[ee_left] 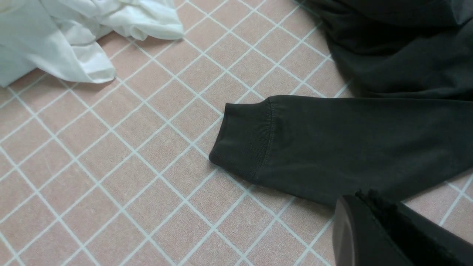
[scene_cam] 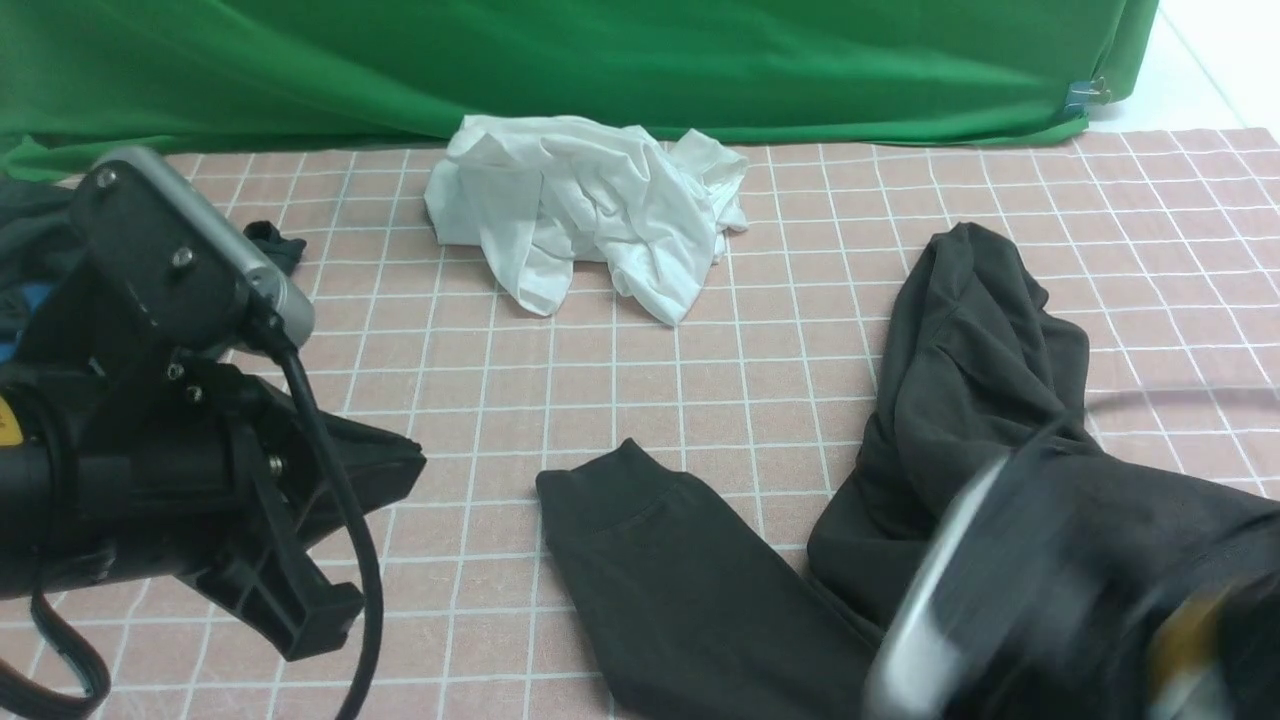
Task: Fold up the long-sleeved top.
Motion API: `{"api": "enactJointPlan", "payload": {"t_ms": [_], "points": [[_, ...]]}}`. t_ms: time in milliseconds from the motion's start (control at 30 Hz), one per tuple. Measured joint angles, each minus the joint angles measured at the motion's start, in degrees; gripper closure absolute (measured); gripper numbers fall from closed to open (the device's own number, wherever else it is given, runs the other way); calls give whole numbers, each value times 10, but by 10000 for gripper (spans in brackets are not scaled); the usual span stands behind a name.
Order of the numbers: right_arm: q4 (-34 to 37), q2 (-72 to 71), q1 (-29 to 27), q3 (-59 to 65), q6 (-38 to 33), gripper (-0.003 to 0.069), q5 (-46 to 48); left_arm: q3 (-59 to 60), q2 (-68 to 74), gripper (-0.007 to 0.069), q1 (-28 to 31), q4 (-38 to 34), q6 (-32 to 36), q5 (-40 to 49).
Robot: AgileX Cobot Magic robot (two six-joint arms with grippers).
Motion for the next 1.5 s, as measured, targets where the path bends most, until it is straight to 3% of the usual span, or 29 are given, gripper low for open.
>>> {"api": "enactJointPlan", "payload": {"t_ms": [67, 167, 267, 467, 667, 733, 800, 1067, 1200, 1233, 1333, 1500], "points": [[-92, 47, 54, 3, 57, 50, -33, 0, 0, 606, 0, 0, 0, 0], [-195, 120, 75, 1, 111, 29, -52, 0, 0, 606, 0, 0, 0, 0], [-224, 172, 70, -5, 126, 38, -52, 0, 0, 606, 0, 0, 0, 0], [-228, 241, 51, -54, 140, 156, -17, 0, 2, 606, 0, 1, 0, 7], [-240, 249, 45, -74, 134, 442, 21, 0, 2, 606, 0, 1, 0, 11], [-243, 245, 45, -82, 130, 567, 47, 0, 2, 606, 0, 1, 0, 11], [-243, 229, 45, -93, 129, 610, 73, 0, 2, 606, 0, 1, 1, 11], [-253, 91, 45, -129, 161, 615, 226, 0, 2, 606, 0, 11, 2, 11], [-297, -18, 40, -129, 227, 615, 306, 0, 2, 606, 0, 7, 3, 11], [-327, -79, 24, -129, 270, 616, 327, 0, 2, 606, 0, -2, 7, 11], [-354, -154, -12, -129, 305, 616, 335, 0, 5, 606, 0, -32, 34, 11], [-403, -267, -108, -129, 327, 616, 344, 0, 42, 606, -15, -113, 116, 11]]}}
